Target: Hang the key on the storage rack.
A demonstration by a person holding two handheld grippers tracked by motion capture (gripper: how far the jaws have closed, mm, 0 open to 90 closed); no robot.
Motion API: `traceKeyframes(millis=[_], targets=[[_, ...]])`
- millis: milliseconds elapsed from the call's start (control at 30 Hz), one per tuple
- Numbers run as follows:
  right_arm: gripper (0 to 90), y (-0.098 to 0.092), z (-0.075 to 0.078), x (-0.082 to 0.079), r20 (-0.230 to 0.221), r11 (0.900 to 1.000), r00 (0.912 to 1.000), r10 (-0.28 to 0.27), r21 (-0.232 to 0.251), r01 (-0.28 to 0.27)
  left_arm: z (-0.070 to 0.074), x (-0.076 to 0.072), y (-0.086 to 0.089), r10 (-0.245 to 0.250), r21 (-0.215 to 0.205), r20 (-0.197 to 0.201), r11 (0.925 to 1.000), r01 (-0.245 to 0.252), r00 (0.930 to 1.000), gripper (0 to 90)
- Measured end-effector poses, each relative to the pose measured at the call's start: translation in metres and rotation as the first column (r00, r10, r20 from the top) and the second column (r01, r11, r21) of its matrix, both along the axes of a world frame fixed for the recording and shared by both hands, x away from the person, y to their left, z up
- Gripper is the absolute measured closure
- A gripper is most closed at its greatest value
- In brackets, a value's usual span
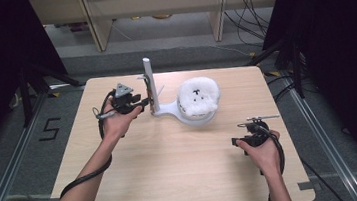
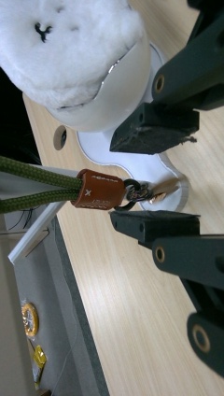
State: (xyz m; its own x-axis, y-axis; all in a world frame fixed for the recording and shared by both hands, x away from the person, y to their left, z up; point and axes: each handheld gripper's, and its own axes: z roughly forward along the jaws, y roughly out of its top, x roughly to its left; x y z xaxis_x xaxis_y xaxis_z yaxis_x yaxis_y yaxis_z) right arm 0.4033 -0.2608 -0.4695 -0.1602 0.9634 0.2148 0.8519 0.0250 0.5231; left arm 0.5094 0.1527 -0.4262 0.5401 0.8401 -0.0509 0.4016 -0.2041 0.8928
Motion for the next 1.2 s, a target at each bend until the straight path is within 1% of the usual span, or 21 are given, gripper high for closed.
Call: traceKeyframes(millis=[133, 167, 200, 233, 267, 300, 333, 367, 400, 467, 500, 567, 600, 633, 667, 700, 733, 867, 967, 1133, 1200], targets=[[43.5, 0.000, -0.001, 0.000, 0.001, 1.000, 1.0000, 0.000, 0.000, 0.000, 0.002, -0.006, 0.005, -0.002, 0.033, 0.001, 0.9995, 0.002, 1.0000, 54.7], [43.5, 0.001, 0.000, -0.001, -0.007, 1.000, 0.9999, -0.010, 0.008, 0.010, 0.002, -0.007, 0.006, -0.001, 0.035, 0.001, 0.9994, 0.001, 1.0000, 53.3], [43.5, 0.001, 0.000, -0.001, -0.008, 1.000, 1.0000, -0.005, 0.010, 0.005, 0.002, -0.009, 0.008, 0.002, 0.040, 0.007, 0.9992, -0.002, 1.0000, 52.1], [43.5, 0.000, 0.000, -0.001, -0.003, 1.000, 1.0000, 0.005, 0.002, -0.005, 0.002, -0.011, 0.011, 0.000, 0.053, 0.012, 0.9986, -0.001, 0.9999, 51.0], [43.5, 0.002, 0.000, -0.001, 0.002, 1.000, 0.9999, -0.015, -0.016, 0.015, 0.002, -0.013, 0.013, 0.004, 0.060, 0.013, 0.9982, -0.005, 0.9999, 49.8], [43.5, 0.002, 0.000, -0.001, 0.002, 1.000, 0.9999, -0.015, -0.016, 0.015, 0.002, -0.016, 0.017, 0.008, 0.072, 0.011, 0.9973, -0.009, 0.9999, 48.6], [43.5, 0.001, 0.000, -0.001, 0.001, 1.000, 0.9999, -0.011, -0.012, 0.011, 0.001, -0.018, 0.019, 0.016, 0.065, 0.018, 0.9978, -0.017, 0.9997, 47.9], [43.5, 0.001, 0.000, -0.001, 0.001, 1.000, 0.9999, -0.012, -0.015, 0.012, 0.002, -0.020, 0.023, 0.018, 0.075, 0.018, 0.9970, -0.019, 0.9997, 47.2], [43.5, 0.000, -0.001, -0.001, 0.003, 1.000, 1.0000, 0.006, 0.006, -0.006, 0.002, -0.023, 0.026, 0.023, 0.077, 0.015, 0.9967, -0.024, 0.9996, 46.3], [43.5, 0.000, -0.001, -0.001, -0.006, 1.000, 1.0000, 0.005, 0.000, -0.005, 0.001, -0.027, 0.032, 0.017, 0.098, 0.007, 0.9950, -0.018, 0.9998, 44.9], [43.5, 0.000, -0.001, -0.001, -0.006, 1.000, 1.0000, 0.003, -0.001, -0.003, 0.000, -0.029, 0.034, 0.024, 0.084, 0.007, 0.9962, -0.025, 0.9997, 44.5], [43.5, 0.001, -0.002, -0.001, -0.006, 1.000, 1.0000, 0.007, 0.003, -0.007, -0.001, -0.035, 0.040, 0.021, 0.103, 0.003, 0.9944, -0.022, 0.9998, 43.8], [43.5, 0.001, -0.002, -0.001, -0.011, 1.000, 0.9999, 0.005, 0.007, -0.005, -0.002, -0.037, 0.042, 0.027, 0.090, 0.007, 0.9956, -0.028, 0.9996, 43.8], [43.5, 0.001, -0.002, 0.000, -0.006, 1.000, 0.9999, 0.016, 0.011, -0.016, -0.002, -0.040, 0.046, 0.028, 0.102, 0.003, 0.9943, -0.028, 0.9996, 43.7], [43.5, 0.001, -0.002, 0.000, -0.012, 1.000, 0.9998, 0.017, 0.007, -0.017, -0.004, -0.043, 0.047, 0.034, 0.088, 0.011, 0.9955, -0.035, 0.9994, 43.6], [43.5, 0.001, -0.002, -0.001, -0.012, 1.000, 0.9998, 0.018, 0.007, -0.018, -0.005, -0.046, 0.050, 0.037, 0.091, 0.006, 0.9951, -0.037, 0.9993, 43.5], [43.5, 0.000, -0.003, 0.000, 0.004, 1.000, 0.9998, 0.020, 0.023, -0.020, -0.006, -0.048, 0.053, 0.036, 0.092, 0.012, 0.9951, -0.037, 0.9993, 43.4], [43.5, 0.001, -0.003, -0.001, 0.003, 1.000, 0.9998, 0.018, 0.021, -0.018, -0.012, -0.061, 0.064, 0.054, 0.078, 0.009, 0.9955, -0.055, 0.9985, 43.2], [43.5, 0.001, -0.004, 0.000, 0.006, 0.999, 0.9997, 0.022, 0.026, -0.022, -0.018, -0.071, 0.072, 0.076, 0.060, 0.010, 0.9953, -0.076, 0.9971, 43.2], [43.5, 0.001, -0.005, 0.000, 0.009, 1.000, 0.9999, 0.013, 0.016, -0.014, -0.030, -0.086, 0.086, 0.104, 0.047, 0.006, 0.9935, -0.104, 0.9946, 43.2], [43.5, 0.001, -0.006, 0.000, 0.008, 1.000, 0.9998, 0.016, 0.019, -0.016, -0.036, -0.093, 0.090, 0.115, 0.050, 0.004, 0.9921, -0.115, 0.9934, 43.2]])
